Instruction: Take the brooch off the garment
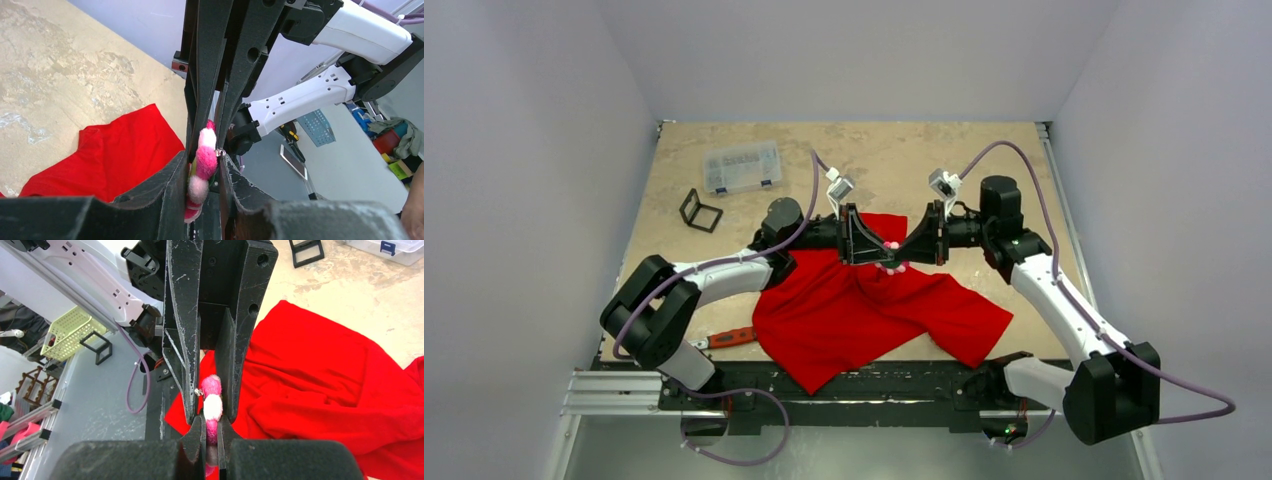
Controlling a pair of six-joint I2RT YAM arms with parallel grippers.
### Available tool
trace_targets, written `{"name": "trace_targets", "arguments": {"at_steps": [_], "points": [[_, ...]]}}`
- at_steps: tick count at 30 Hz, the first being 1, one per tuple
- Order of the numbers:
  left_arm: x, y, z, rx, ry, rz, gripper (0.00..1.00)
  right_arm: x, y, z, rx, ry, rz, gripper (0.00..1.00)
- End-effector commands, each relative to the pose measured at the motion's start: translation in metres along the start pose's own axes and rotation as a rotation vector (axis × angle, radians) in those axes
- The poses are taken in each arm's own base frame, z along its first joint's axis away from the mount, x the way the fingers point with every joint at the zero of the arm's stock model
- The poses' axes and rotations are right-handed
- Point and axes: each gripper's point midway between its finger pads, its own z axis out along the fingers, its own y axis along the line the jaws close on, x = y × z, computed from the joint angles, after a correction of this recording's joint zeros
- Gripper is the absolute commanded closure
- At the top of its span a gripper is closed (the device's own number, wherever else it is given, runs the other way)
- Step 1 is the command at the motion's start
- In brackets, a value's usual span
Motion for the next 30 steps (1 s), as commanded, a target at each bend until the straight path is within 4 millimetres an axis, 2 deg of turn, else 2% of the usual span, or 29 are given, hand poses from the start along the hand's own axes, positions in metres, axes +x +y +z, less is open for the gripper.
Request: {"name": "trace_targets", "arguments": {"at_steps": [1,15,30], "points": [[-0.01,0.008,0.008,-0.027,-0.033,-0.007,1.0,-0.025,0.031,0.003,-0.137,-0.003,-0.177,1.0],[-0.009,0.008,0.013,-0.024,-0.015,0.017,1.0,-0.01,0.026,0.007,-0.122,0.084,-0.188,1.0],[-0.008,0.002,0.009,-0.013,-0.019,0.056,0.99,-0.013,0.021,0.012,-0.122,0.08,-0.097,1.0]]}}
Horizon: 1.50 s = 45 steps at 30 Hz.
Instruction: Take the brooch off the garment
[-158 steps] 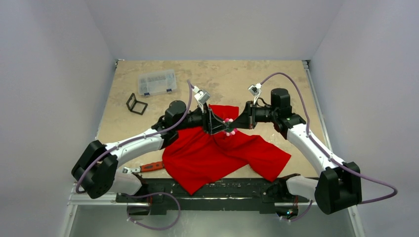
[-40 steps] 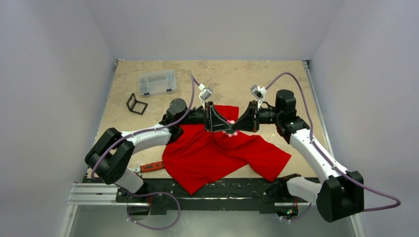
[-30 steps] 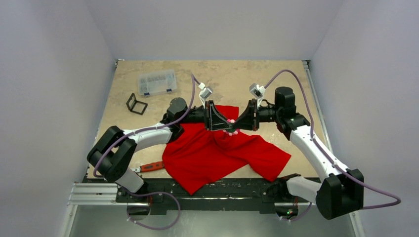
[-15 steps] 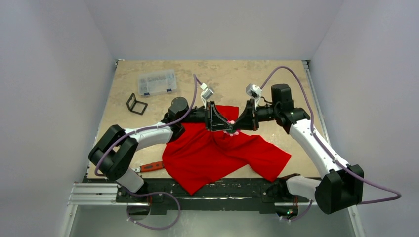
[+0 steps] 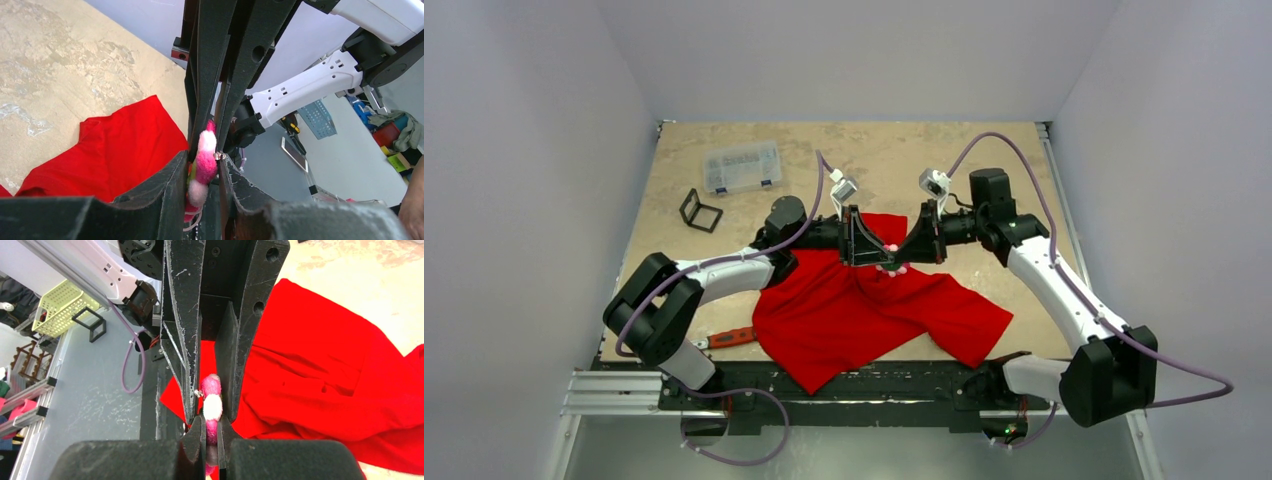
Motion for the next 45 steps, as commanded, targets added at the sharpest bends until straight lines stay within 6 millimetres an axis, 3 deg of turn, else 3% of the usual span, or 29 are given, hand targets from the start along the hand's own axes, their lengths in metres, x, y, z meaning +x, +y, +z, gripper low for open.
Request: {"name": "trace_targets", "arguments": {"at_steps": [1,9,17,24,33,40,45], "points": [[-0.015,-0.003,0.007,-0.017,-0.056,0.061,0.99,-0.023,0.025,0.008,-0.118,-0.038,-0.074,1.0],[-0.014,-0.003,0.005,-0.026,-0.058,0.069,0.96,-0.022,0.023,0.009,-0.119,-0.032,-0.065,1.0],[-0.013,-0.006,0.0,-0.028,-0.057,0.077,0.83,-0.021,0.021,0.01,-0.122,-0.031,-0.059,1.0],[-0.016,-0.01,-0.012,-0.023,-0.056,0.082,0.57,-0.022,0.009,0.007,-0.09,-0.05,-0.026,1.0],[-0.02,-0.013,-0.028,-0.047,-0.061,0.114,0.41,-0.029,0.001,0.008,-0.087,-0.063,-0.022,1.0],[-0.019,-0.003,-0.057,-0.137,-0.053,0.141,0.45,-0.046,0.009,0.004,-0.095,-0.101,-0.054,1.0],[-0.025,-0.005,-0.058,-0.136,-0.046,0.184,0.51,-0.052,0.014,0.004,-0.111,-0.116,-0.04,1.0]]}}
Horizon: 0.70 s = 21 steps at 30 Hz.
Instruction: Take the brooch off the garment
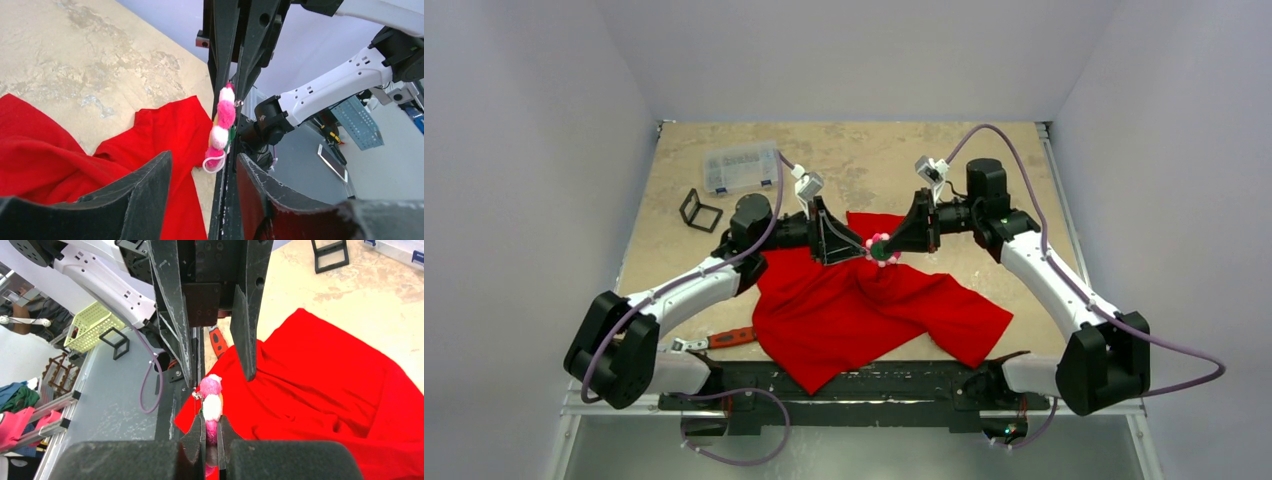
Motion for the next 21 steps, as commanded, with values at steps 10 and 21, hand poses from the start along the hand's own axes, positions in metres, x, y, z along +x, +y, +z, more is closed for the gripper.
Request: {"name": "trace_targets", "arguments": {"at_steps": [10,21], "points": [[-0.025,-0.012,0.011,0.091,-0.032,0.085,0.61,-0.031,0.023,-0.002,-0.06,-0.043,-0.074,1.0],[-0.024,-0.023,0.018,0.141,-0.034,0.056,0.59,-0.029,0.018,-0.001,-0.06,-0.036,-0.06,1.0]]}}
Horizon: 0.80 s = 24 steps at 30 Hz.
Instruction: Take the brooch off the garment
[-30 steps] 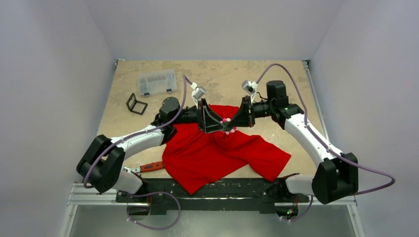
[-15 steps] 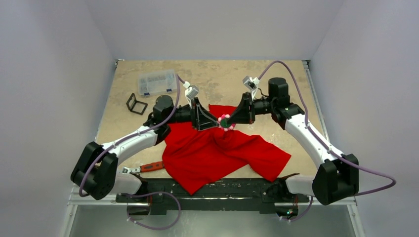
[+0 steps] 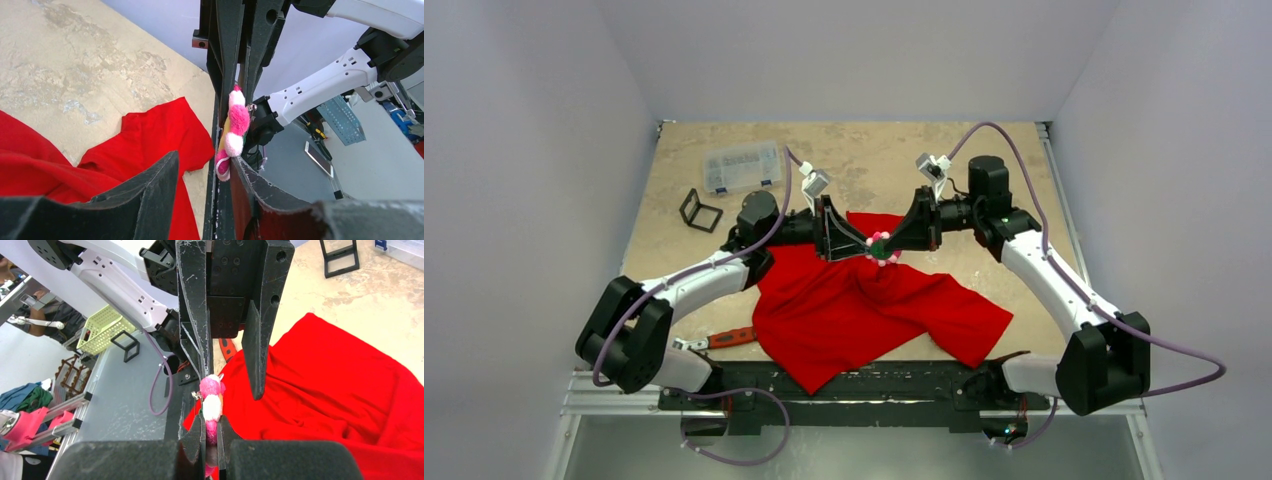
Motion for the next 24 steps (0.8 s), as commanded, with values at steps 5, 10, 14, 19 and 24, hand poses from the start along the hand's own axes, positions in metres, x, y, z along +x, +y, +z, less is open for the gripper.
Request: {"name": "trace_targets", "arguments": {"at_steps": [5,10,14,19,24], "points": [[-0.02,-0.034,0.008,0.12,-0.029,0.103,0.55,-0.019,0.006,0.001,-0.022,-0.015,-0.065,1.0],[-0.014,-0.035,0.005,0.125,-0.017,0.129,0.45,-0.02,0.004,0.001,-0.018,-0.016,-0.064,1.0],[-0.009,-0.038,0.002,0.134,-0.003,0.142,0.45,-0.019,0.004,0.001,-0.018,-0.015,-0.066,1.0],[-0.002,-0.043,-0.004,0.153,0.025,0.177,0.47,-0.018,0.005,0.001,-0.018,-0.01,-0.067,1.0],[0.003,-0.046,-0.009,0.153,0.057,0.232,0.42,-0.017,0.005,0.002,-0.023,-0.004,-0.074,1.0]]}}
